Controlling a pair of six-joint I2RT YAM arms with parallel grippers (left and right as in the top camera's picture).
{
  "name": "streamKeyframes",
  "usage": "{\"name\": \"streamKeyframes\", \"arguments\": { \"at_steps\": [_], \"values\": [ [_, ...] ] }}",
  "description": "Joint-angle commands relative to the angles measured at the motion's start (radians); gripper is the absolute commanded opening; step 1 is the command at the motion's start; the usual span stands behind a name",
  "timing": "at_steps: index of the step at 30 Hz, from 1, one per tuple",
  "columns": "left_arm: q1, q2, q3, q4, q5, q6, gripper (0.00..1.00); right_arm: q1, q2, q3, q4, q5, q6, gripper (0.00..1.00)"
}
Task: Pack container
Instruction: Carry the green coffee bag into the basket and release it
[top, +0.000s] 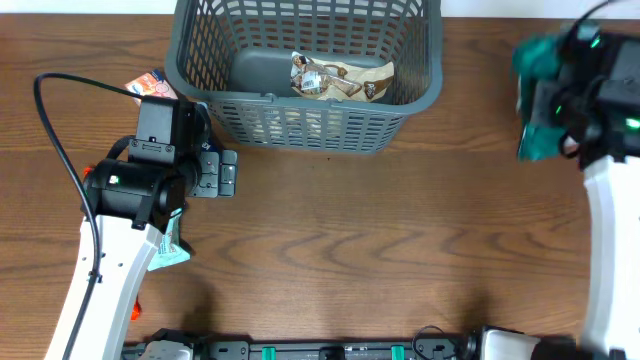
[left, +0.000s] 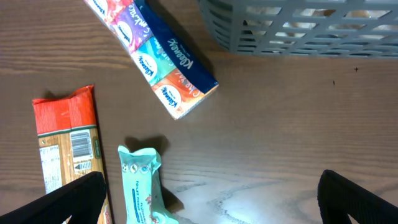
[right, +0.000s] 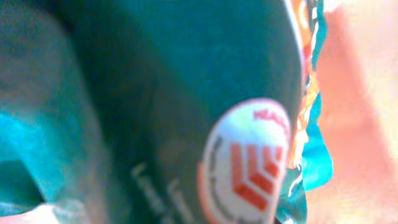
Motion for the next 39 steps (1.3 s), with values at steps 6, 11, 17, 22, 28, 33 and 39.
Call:
{"name": "streamKeyframes", "arguments": {
  "at_steps": [6,11,17,22,28,33,39],
  "values": [
    [0.004,-0.006,-0.003,-0.014,0.002,0.006,0.99,0.275,-0.044,0.31,0.024,-0.101,-0.216,0.01],
    [0.004,-0.005,-0.003,-0.026,0.002,0.006,0.99,0.46,-0.014,0.328,0.085,-0.245,-0.537,0.01],
    [0.004,-0.006,-0.003,-0.028,0.002,0.006,0.99,0.578,0.114,0.328,0.087,-0.276,-0.688,0.01],
    [0.004,-0.006,-0.003,-0.028,0.002,0.006,0.99,0.596,0.274,0.328,0.082,-0.278,-0.709,0.01],
    [0.004,-0.006,-0.003,-0.028,0.002,0.005,0.99,0.595,0.437,0.328,0.087,-0.278,-0.712,0.01],
    [0.004,-0.006,-0.003,-0.027,0.002,0.005,0.99,0.595,0.484,0.328,0.088,-0.271,-0.712,0.01],
    [0.004,-0.006,-0.003,-0.028,0.002,0.005,0.99,0.592,0.47,0.33,0.099,-0.205,-0.712,0.01]
  ]
}}
